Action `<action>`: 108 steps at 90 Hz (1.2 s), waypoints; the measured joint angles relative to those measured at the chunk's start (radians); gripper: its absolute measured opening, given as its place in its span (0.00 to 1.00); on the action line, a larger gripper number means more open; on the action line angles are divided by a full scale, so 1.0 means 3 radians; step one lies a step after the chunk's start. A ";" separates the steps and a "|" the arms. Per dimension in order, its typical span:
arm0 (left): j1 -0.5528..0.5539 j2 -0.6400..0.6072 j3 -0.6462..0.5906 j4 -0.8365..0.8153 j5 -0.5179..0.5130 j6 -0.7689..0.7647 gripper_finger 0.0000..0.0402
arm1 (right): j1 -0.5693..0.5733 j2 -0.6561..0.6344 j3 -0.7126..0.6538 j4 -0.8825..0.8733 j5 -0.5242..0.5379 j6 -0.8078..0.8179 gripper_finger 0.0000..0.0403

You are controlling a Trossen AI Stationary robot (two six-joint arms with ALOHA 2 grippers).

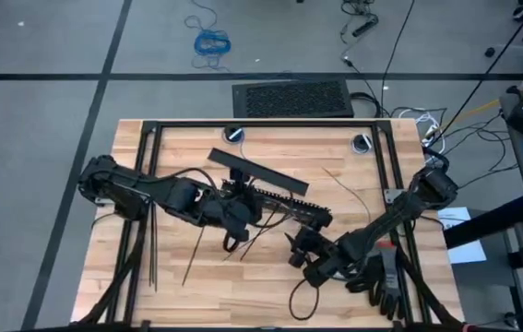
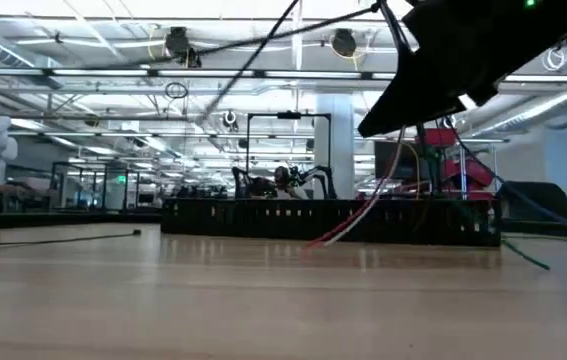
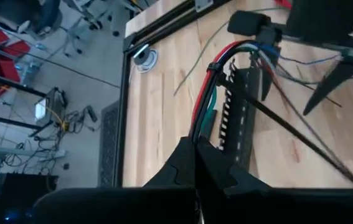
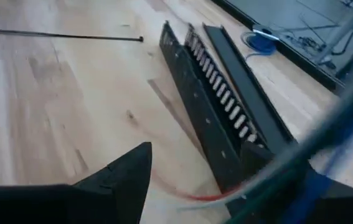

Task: Ziptie cables
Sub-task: Put the zip tied cable wire into the black cable duct

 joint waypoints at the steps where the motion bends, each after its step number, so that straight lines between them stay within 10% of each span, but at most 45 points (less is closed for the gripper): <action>1: -0.0001 0.0000 0.0006 0.0001 0.0004 0.0000 0.00 | -0.0005 0.0001 0.0000 0.0020 -0.0006 -0.0017 0.59; 27: -0.0001 0.0000 0.0135 -0.0057 0.0064 0.0000 0.00 | -0.0164 0.0001 0.0000 0.0155 -0.0331 -0.0152 0.54; 50: 0.0008 0.0000 0.0147 -0.0415 0.0060 -0.0158 0.00 | -0.0203 -0.0002 0.0000 0.0045 -0.0339 -0.0249 0.04; 72: 0.0190 -0.0005 0.0021 -0.1043 -0.0059 -0.0752 0.00 | -0.0203 -0.0262 0.0000 -0.1081 -0.0667 0.0637 0.00; 108: 0.0471 -0.0004 -0.0665 -0.0579 0.0256 -0.0789 0.00 | -0.0219 -0.0740 0.0067 -0.2191 -0.1042 0.0966 0.00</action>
